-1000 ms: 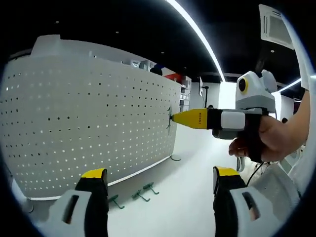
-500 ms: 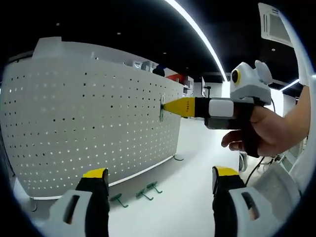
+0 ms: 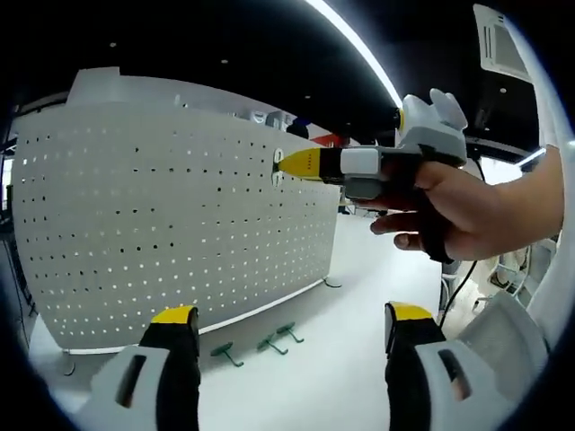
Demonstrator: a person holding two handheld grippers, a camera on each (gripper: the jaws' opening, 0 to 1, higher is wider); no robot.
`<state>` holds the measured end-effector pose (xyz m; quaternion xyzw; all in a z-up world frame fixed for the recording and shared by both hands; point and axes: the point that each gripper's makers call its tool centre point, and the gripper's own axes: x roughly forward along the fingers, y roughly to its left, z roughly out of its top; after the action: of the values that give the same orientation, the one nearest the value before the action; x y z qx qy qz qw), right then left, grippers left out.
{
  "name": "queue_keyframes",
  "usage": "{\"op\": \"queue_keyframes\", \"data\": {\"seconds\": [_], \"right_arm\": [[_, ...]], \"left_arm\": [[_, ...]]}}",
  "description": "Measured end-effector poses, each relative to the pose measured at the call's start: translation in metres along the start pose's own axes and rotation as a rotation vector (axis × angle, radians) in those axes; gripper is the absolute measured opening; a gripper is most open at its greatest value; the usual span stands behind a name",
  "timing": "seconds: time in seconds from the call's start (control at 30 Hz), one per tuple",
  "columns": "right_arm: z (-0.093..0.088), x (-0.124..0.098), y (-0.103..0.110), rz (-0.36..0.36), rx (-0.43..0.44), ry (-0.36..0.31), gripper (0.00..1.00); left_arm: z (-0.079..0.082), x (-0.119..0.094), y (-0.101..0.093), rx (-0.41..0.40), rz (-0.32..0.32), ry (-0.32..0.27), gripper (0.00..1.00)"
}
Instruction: Insert the hook assembly into the mounting plate slot until the hook locks in place.
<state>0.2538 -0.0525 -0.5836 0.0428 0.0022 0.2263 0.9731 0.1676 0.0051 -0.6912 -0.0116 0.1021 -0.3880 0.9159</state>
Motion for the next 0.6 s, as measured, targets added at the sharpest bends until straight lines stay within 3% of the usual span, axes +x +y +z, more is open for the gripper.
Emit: {"op": "queue_keyframes", "data": {"seconds": [0.6], "right_arm": [[0.016,0.035,-0.001,-0.002,-0.023,-0.01,0.01]], "left_arm": [[-0.024,-0.022,0.01,-0.013,0.051,0.04,0.86]]}}
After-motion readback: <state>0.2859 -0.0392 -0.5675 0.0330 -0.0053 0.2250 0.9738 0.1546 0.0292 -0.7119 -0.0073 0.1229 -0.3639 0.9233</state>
